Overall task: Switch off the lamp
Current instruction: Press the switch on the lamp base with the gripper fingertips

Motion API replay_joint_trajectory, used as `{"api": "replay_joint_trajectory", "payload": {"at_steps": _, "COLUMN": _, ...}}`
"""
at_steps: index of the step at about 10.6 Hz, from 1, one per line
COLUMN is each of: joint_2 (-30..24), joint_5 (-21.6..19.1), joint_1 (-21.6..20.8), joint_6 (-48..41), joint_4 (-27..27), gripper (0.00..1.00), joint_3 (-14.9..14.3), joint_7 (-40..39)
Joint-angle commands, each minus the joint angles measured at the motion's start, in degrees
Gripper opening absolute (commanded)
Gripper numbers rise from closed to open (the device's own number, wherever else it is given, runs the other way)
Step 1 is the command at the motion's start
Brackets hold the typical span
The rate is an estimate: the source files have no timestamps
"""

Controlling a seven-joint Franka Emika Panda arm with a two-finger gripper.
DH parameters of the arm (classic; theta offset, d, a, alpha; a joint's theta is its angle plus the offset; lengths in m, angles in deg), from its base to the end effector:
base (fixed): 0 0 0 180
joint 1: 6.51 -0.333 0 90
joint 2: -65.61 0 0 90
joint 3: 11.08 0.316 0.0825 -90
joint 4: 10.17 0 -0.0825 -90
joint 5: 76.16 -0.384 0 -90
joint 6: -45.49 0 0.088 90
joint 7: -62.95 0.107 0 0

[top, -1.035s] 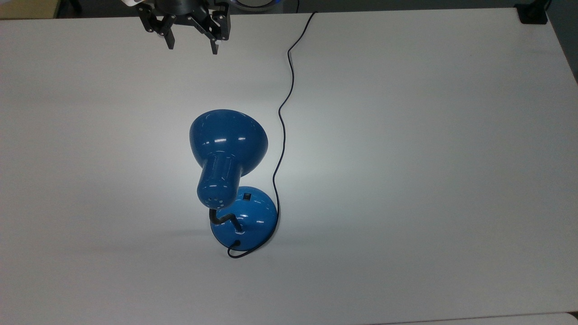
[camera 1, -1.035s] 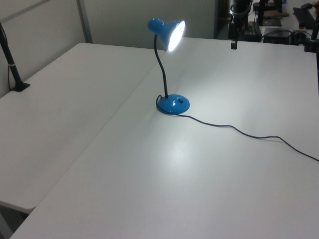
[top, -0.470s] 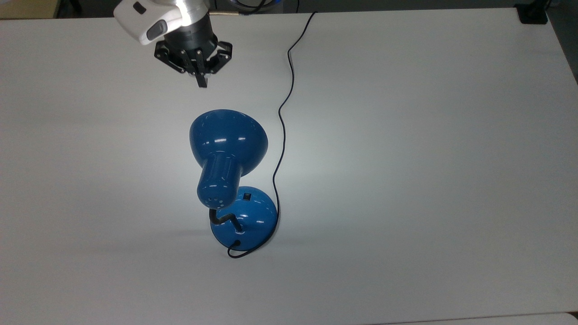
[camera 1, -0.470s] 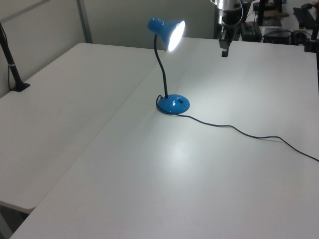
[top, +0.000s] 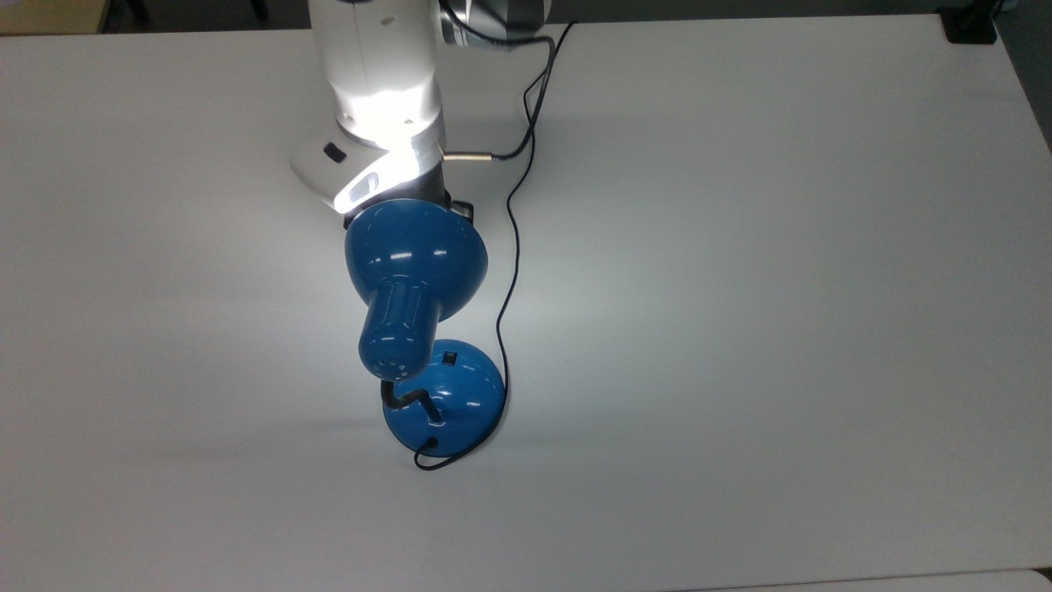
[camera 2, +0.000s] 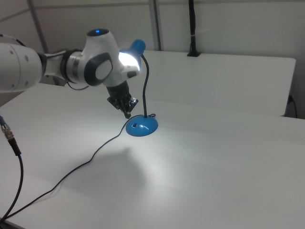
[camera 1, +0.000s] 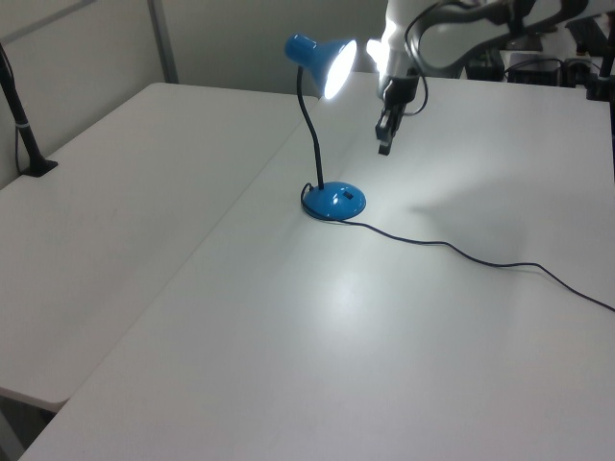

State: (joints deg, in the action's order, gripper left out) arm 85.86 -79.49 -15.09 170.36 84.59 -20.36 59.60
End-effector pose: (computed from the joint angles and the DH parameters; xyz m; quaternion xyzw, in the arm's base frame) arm 0.6743 0.0058 0.4256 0.9960 0.0160 0.0883 0.0053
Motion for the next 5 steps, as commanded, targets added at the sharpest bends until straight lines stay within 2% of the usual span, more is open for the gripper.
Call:
{"api": "replay_joint_trajectory", "payload": {"at_steps": 1, "joint_2": 5.3, "joint_5": -0.8, "joint_1": -1.8, "joint_6": 10.3, "joint_4": -0.5, "gripper": 0.0, "joint_3": -0.6, "joint_7": 3.5}}
{"api": "replay_joint_trajectory", "payload": {"at_steps": 5, "joint_2": 9.2, "joint_5": -0.2, "joint_1": -2.4, "joint_6": 18.2, "joint_4": -0.5, "gripper": 0.0, "joint_3": -0.4, "joint_7": 4.8}}
